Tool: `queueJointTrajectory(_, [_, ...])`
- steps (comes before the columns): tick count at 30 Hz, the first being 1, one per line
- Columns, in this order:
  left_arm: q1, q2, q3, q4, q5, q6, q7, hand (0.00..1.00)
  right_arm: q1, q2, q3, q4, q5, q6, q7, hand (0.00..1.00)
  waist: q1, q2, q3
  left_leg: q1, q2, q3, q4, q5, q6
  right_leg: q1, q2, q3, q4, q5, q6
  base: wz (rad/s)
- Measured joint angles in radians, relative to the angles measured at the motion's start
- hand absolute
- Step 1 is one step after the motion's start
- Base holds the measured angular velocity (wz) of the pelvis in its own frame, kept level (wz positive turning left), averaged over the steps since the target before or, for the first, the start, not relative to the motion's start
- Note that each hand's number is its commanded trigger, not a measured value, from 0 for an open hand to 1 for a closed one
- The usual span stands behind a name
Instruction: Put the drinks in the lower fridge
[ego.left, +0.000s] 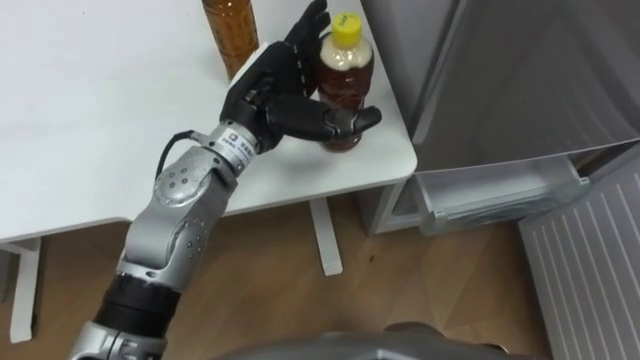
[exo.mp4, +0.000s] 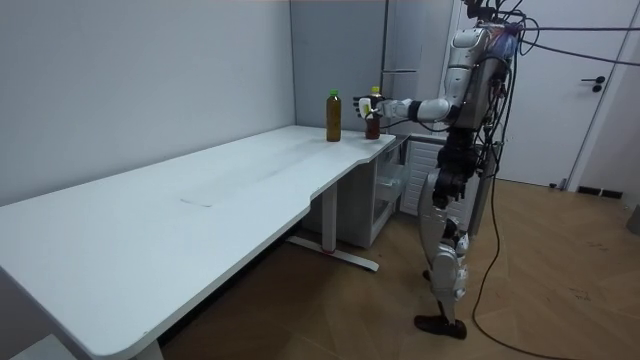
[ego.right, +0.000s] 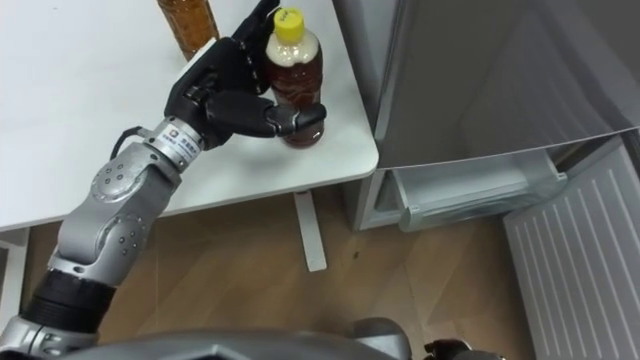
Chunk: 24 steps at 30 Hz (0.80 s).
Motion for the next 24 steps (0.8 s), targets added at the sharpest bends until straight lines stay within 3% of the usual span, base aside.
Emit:
queueJointTrajectory(3, [-0.001,-0.002,0.000,0.002,0.001,0.001,-0.001,0.00,0.000,0.000,0.000,-0.002,-0.001,0.000,0.000,0.00,-0.001,0.001,-0.0011,-0.001,0.000,0.000,0.000,0.000,0.000,-0.007,0.000,0.001,0.001,0.000,0.000,0.00])
queueJointTrajectory(5, [-0.001,-0.002,0.003,0.002,0.001,0.001,-0.001,0.61,0.002,0.000,-0.001,-0.002,-0.001,0.000,0.000,0.00,-0.001,0.001,-0.0012,-0.001,0.000,0.000,0.000,0.000,0.000,-0.007,0.000,0.001,0.001,0.000,0.000,0.00])
queueJointTrajectory(6, [-0.001,-0.002,0.006,0.002,0.001,0.001,-0.001,1.00,0.002,0.000,-0.002,-0.002,-0.001,0.000,0.000,0.00,-0.001,0.002,-0.0012,-0.001,0.000,0.000,0.000,0.000,0.000,-0.007,0.000,0.001,0.001,0.000,0.000,0.00])
queueJointTrajectory(10, [-0.003,-0.002,0.020,0.002,0.002,0.002,-0.001,1.00,0.002,0.000,-0.002,-0.002,-0.001,0.000,0.000,0.00,-0.003,0.002,-0.0016,-0.001,0.000,0.000,0.000,0.000,0.000,-0.006,0.000,0.001,0.000,0.001,-0.001,0.00])
queueJointTrajectory(15, [-0.070,-0.006,0.023,0.050,0.000,0.002,0.012,1.00,0.008,0.000,0.001,-0.001,0.003,0.000,0.000,0.00,-0.004,0.011,-0.0054,0.005,0.000,0.000,0.000,0.000,0.000,0.007,0.001,0.002,-0.005,0.005,0.000,0.00])
queueJointTrajectory(24, [-0.080,-0.007,0.009,0.101,0.001,0.021,0.025,1.00,0.009,0.000,0.005,0.006,0.004,0.000,0.000,0.00,-0.014,0.027,-0.0038,0.006,0.000,0.003,0.000,0.000,0.000,0.003,0.001,0.007,-0.001,0.005,-0.001,0.00])
